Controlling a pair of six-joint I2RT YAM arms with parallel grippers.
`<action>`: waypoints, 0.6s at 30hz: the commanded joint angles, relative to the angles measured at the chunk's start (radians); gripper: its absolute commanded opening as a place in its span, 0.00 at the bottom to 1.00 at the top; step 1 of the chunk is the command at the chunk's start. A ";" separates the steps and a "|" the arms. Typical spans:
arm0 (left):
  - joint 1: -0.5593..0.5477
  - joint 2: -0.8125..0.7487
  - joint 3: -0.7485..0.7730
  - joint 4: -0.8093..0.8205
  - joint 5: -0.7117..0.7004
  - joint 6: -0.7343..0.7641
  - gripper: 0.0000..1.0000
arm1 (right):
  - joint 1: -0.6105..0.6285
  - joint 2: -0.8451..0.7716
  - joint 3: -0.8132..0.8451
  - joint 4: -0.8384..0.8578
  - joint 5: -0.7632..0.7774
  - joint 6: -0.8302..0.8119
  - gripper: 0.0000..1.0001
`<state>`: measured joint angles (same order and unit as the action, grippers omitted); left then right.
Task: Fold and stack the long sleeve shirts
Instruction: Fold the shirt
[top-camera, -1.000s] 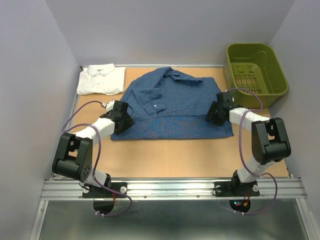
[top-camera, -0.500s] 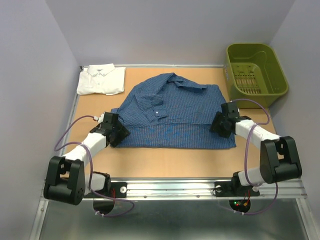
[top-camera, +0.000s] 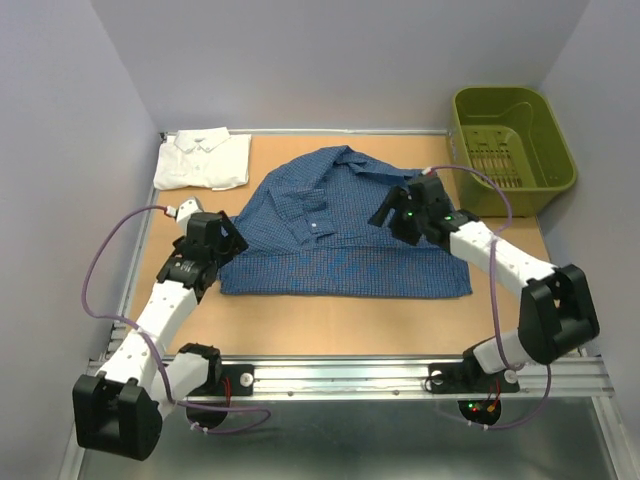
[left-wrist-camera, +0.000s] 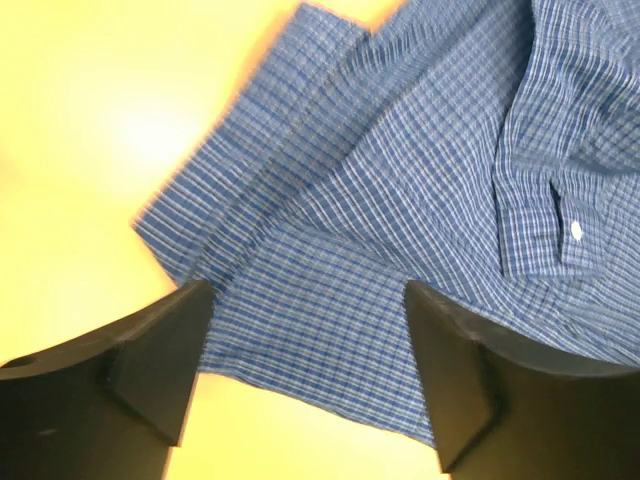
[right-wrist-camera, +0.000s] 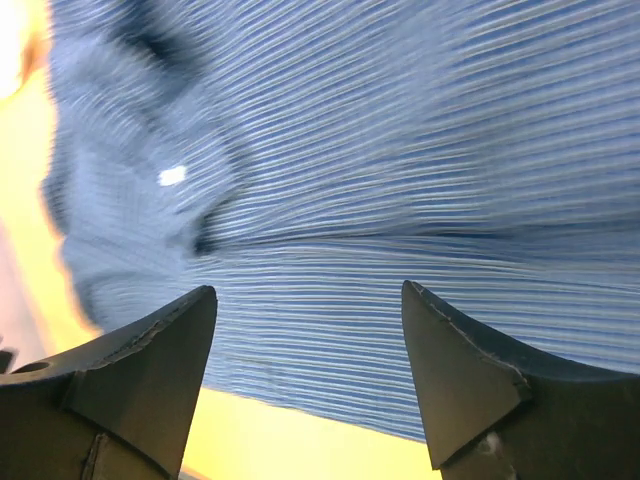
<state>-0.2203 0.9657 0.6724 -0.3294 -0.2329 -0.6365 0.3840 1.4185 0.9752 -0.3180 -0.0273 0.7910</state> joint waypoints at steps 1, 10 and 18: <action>0.004 -0.089 0.012 0.029 -0.160 0.156 0.99 | 0.119 0.116 0.100 0.157 0.004 0.227 0.81; 0.006 -0.216 -0.053 0.167 -0.121 0.233 0.99 | 0.257 0.402 0.253 0.226 0.115 0.474 0.78; 0.006 -0.191 -0.036 0.151 -0.128 0.224 0.99 | 0.299 0.514 0.273 0.270 0.224 0.642 0.72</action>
<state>-0.2184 0.7799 0.6323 -0.2127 -0.3302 -0.4339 0.6643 1.9018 1.1858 -0.1108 0.1131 1.3174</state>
